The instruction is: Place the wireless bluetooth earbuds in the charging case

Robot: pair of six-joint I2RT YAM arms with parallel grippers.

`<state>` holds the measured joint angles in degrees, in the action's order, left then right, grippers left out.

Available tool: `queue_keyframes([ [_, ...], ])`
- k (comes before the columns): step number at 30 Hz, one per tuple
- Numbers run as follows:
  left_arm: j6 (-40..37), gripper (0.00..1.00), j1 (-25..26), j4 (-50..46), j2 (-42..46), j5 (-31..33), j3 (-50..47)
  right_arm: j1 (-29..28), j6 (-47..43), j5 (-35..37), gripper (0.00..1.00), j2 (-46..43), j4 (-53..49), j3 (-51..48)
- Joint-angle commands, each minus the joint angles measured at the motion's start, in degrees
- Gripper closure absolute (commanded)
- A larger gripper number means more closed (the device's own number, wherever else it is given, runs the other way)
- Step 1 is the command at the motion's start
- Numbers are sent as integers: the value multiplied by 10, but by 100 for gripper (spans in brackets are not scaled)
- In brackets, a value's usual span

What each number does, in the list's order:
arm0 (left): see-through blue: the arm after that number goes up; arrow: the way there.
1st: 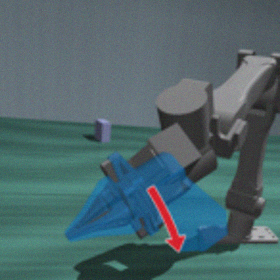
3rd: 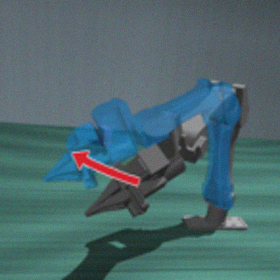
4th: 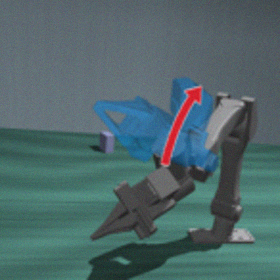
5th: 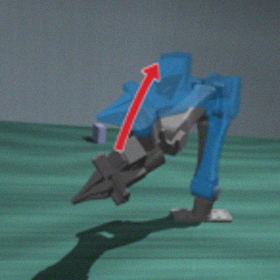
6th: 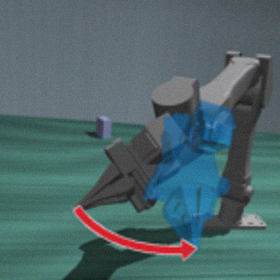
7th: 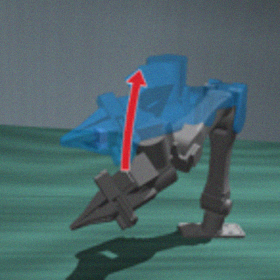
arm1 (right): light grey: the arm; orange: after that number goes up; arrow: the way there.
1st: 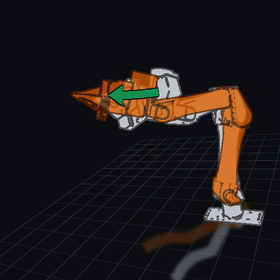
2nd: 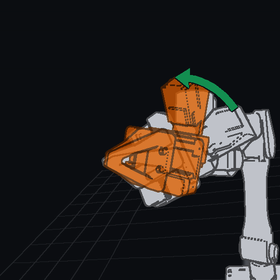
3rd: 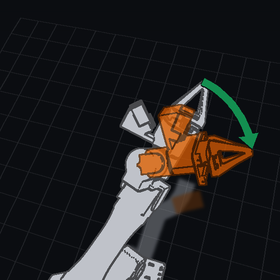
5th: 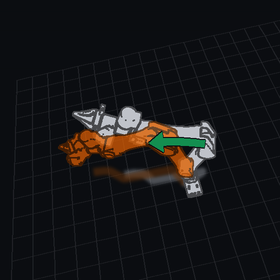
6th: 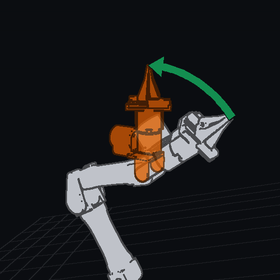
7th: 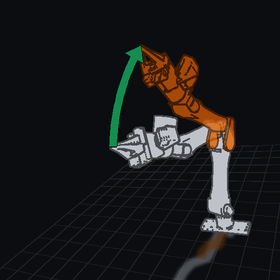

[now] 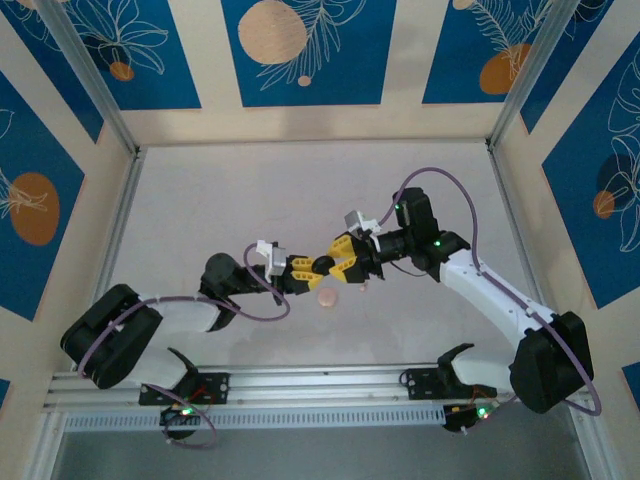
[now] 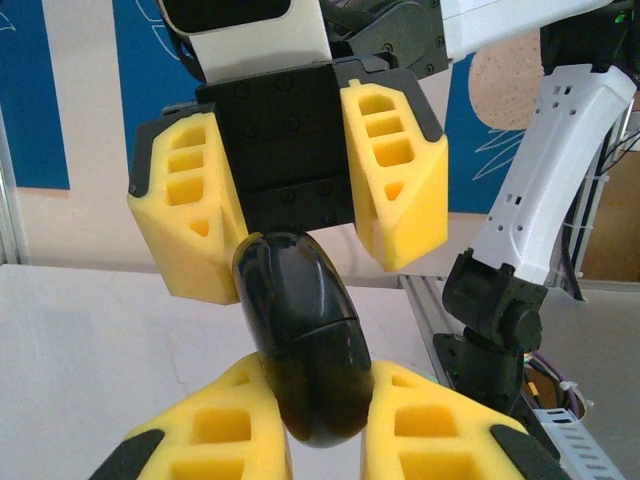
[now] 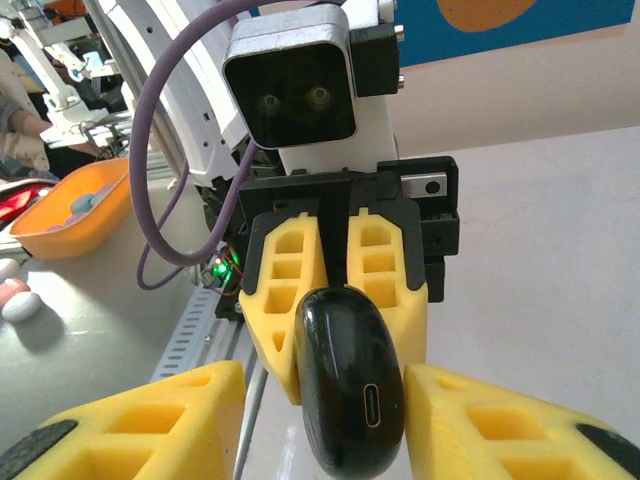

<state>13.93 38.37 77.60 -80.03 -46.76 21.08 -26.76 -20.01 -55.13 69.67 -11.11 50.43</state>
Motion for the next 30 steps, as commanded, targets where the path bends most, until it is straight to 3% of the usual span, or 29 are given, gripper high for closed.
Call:
queue_keyframes([
  [1,12,89,-3,29,14,-22,15,3,-27,-29,56,8,-39,16],
  [9,20,89,-3,30,9,-31,22,2,-36,-41,64,27,-49,31],
  [14,23,89,-3,29,8,-29,22,2,-53,-46,89,33,-63,39],
  [16,24,84,-3,29,8,-19,21,2,-53,-42,98,29,-61,38],
  [18,22,71,-3,30,8,-3,18,2,-41,-24,100,20,-48,32],
  [20,17,59,-3,30,10,11,13,3,-9,5,100,2,-10,13],
  [23,14,52,-3,29,8,20,10,4,60,45,100,-31,88,-35],
  [30,21,47,-4,30,0,14,13,-4,237,129,100,-88,304,-153],
])
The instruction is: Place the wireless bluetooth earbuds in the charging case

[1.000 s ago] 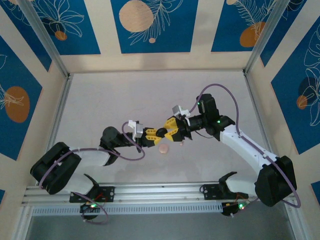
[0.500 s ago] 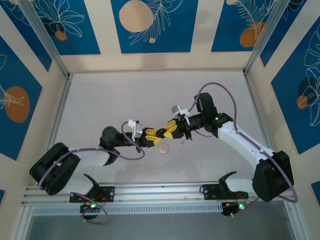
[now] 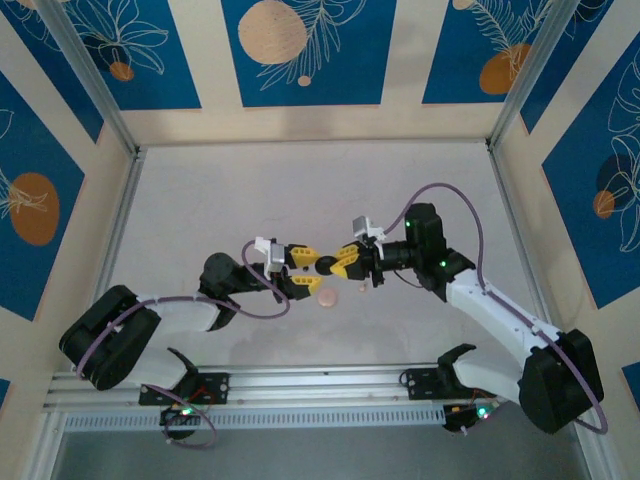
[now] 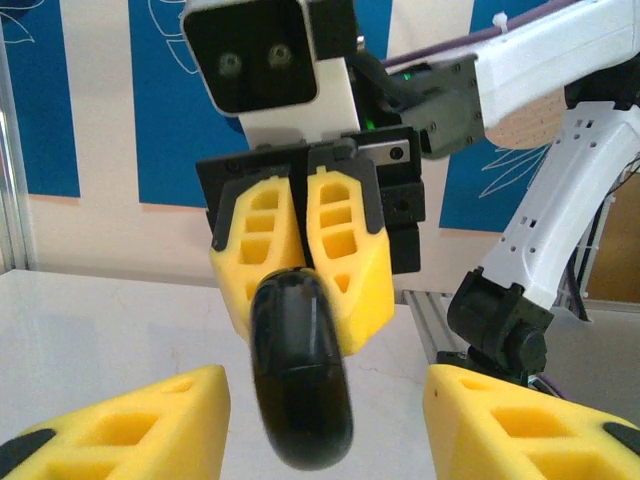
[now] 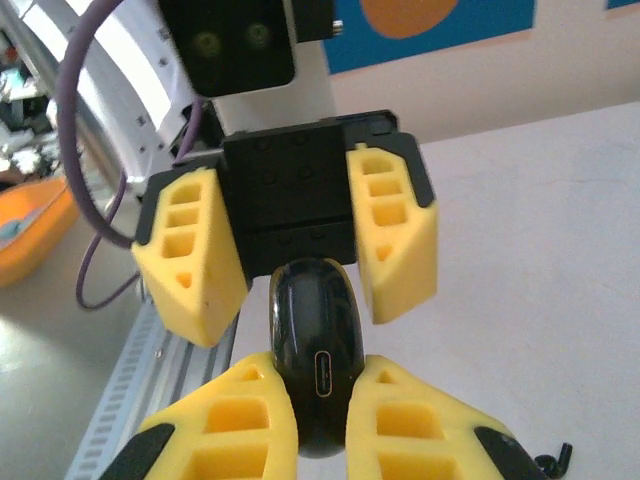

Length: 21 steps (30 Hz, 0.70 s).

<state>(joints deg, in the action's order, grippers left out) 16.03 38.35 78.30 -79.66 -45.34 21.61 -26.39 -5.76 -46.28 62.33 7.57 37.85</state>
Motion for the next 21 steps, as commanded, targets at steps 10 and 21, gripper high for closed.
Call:
queue_keyframes([
  [10,3,44,-3,23,-7,-3,9,-37,181,83,100,-43,212,-83],
  [21,-13,44,-3,23,0,19,-6,-36,184,87,100,-77,218,-93],
])
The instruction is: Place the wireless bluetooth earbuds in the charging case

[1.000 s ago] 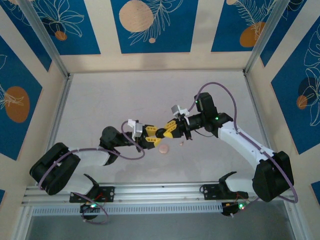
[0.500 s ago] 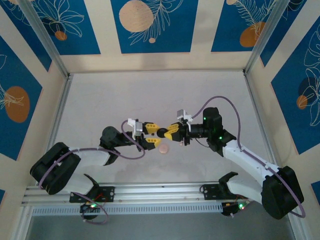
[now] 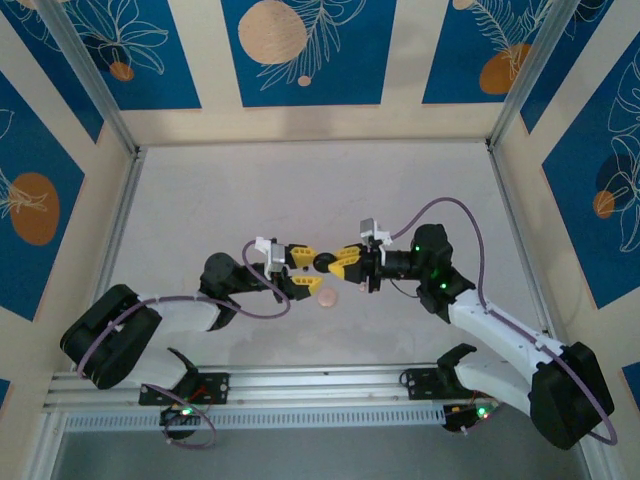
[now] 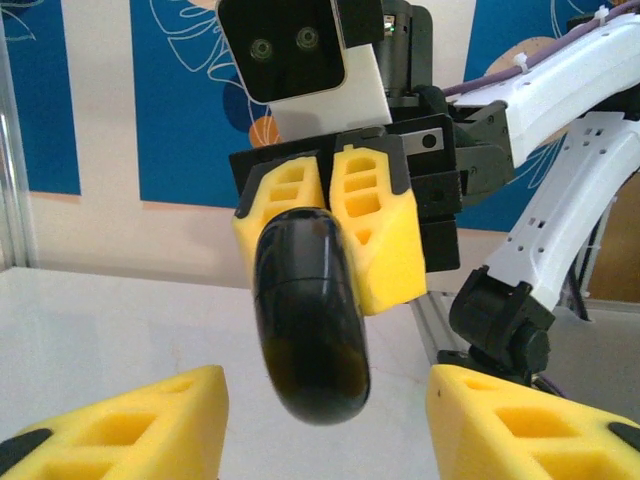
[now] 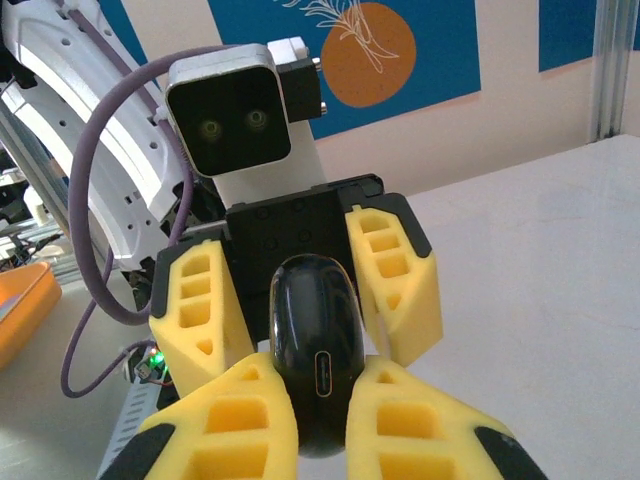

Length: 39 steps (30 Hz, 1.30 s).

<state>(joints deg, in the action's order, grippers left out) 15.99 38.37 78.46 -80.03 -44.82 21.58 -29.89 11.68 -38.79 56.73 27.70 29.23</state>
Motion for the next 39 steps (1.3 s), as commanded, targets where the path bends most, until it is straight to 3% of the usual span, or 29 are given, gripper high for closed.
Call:
queue_keyframes([
  [1,-18,43,-3,21,6,22,-12,0,11,17,100,-29,17,-10],
  [6,-42,42,-3,16,15,52,-32,0,16,69,100,-90,5,-26],
  [11,-46,42,-3,4,22,42,-28,-2,24,121,100,-133,4,-41],
  [24,-13,44,-3,21,24,-9,2,-38,-21,49,100,-70,-43,-3],
  [33,-8,60,-2,18,25,-20,1,-43,-29,48,100,-51,-39,1],
  [39,1,59,-3,21,24,-35,7,-43,-32,50,100,-43,-39,2],
])
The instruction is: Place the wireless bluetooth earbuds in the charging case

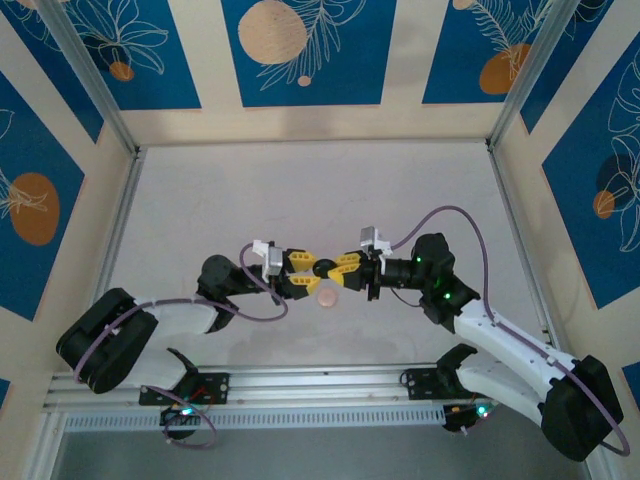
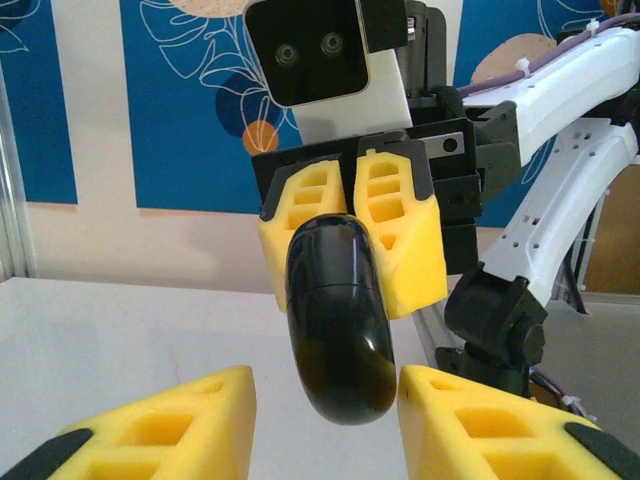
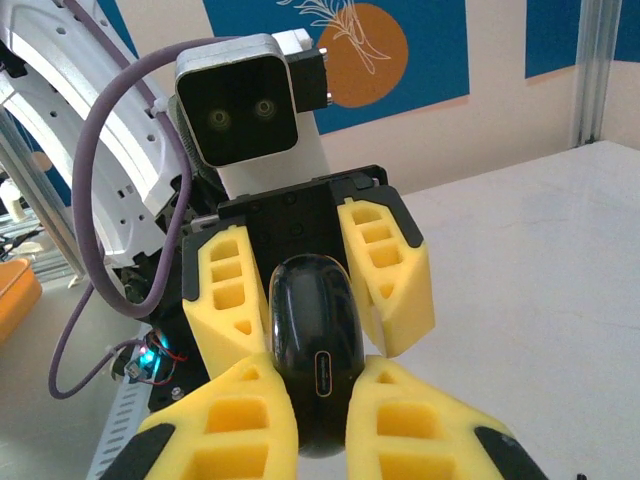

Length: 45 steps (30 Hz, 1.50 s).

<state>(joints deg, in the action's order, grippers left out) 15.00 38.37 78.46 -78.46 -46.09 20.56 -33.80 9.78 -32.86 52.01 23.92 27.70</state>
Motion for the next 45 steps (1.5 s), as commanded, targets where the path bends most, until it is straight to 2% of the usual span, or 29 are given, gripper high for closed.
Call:
queue_keyframes([
  [1,14,59,-3,21,8,-27,19,-4,-12,-10,100,7,-1,18],
  [3,18,62,-2,21,6,-31,20,-5,-12,-11,100,11,0,20],
  [11,13,85,-3,9,10,-34,19,-6,-15,-4,100,16,-1,18],
  [12,2,86,-3,-4,13,-27,17,-5,-21,2,95,13,-10,19],
  [14,-31,86,-3,-48,27,-7,11,-6,-46,20,72,3,-52,26],
  [16,-90,86,-2,-148,56,24,13,-5,-94,42,54,-11,-123,45],
  [20,-242,85,2,-447,130,72,55,-6,-209,87,45,-18,-268,98],
  [23,-331,85,4,-627,173,114,92,-10,-279,106,42,1,-344,141],
  [26,-386,85,6,-732,203,144,114,-19,-337,116,42,35,-402,183],
  [31,-440,85,11,-856,213,180,157,-65,-472,133,50,98,-454,221],
  [35,-452,85,20,-872,215,194,162,-85,-523,128,51,143,-455,245],
  [45,-454,85,28,-869,228,189,156,-79,-544,49,51,232,-439,279],
])
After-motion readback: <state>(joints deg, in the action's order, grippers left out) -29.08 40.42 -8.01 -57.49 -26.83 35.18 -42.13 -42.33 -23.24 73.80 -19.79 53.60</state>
